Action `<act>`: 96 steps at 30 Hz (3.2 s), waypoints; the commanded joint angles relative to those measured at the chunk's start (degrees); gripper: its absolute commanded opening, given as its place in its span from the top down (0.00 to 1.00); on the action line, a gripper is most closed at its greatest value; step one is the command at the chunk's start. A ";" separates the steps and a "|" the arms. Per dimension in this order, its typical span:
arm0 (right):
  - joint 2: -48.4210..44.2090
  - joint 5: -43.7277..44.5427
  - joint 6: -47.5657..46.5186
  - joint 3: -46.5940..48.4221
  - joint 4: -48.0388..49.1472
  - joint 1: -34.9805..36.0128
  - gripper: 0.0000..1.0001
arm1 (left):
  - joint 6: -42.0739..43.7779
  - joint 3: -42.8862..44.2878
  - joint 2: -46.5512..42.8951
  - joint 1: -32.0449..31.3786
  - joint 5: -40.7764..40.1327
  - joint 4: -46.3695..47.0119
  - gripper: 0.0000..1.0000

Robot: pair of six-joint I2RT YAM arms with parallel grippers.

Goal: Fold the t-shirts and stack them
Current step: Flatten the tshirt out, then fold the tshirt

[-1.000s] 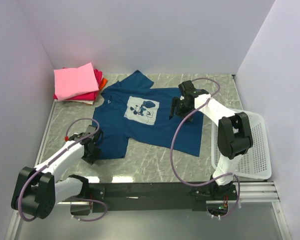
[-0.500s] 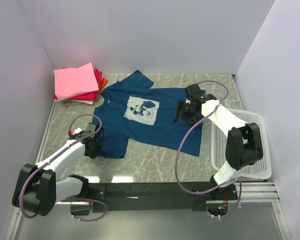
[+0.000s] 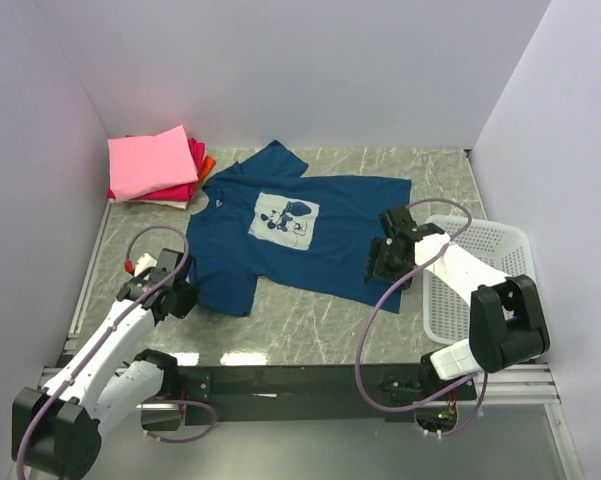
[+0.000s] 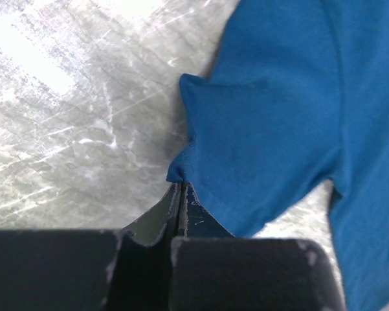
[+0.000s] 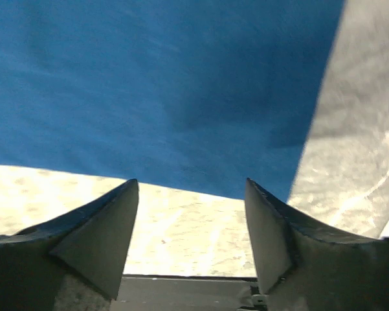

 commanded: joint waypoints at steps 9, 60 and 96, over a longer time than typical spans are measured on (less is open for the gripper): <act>-2.08 5.01 4.24 -5.84 -0.45 -0.33 0.42 | -0.07 5.03 -4.48 -0.12 -1.45 -7.25 1.00; -5.42 6.68 7.23 -15.95 0.61 -2.36 0.89 | -1.92 13.38 -10.90 -0.12 -5.05 -16.66 1.00; -8.42 2.37 8.11 -6.74 -11.26 2.92 1.00 | 17.77 23.05 -0.90 -0.12 1.53 0.90 1.00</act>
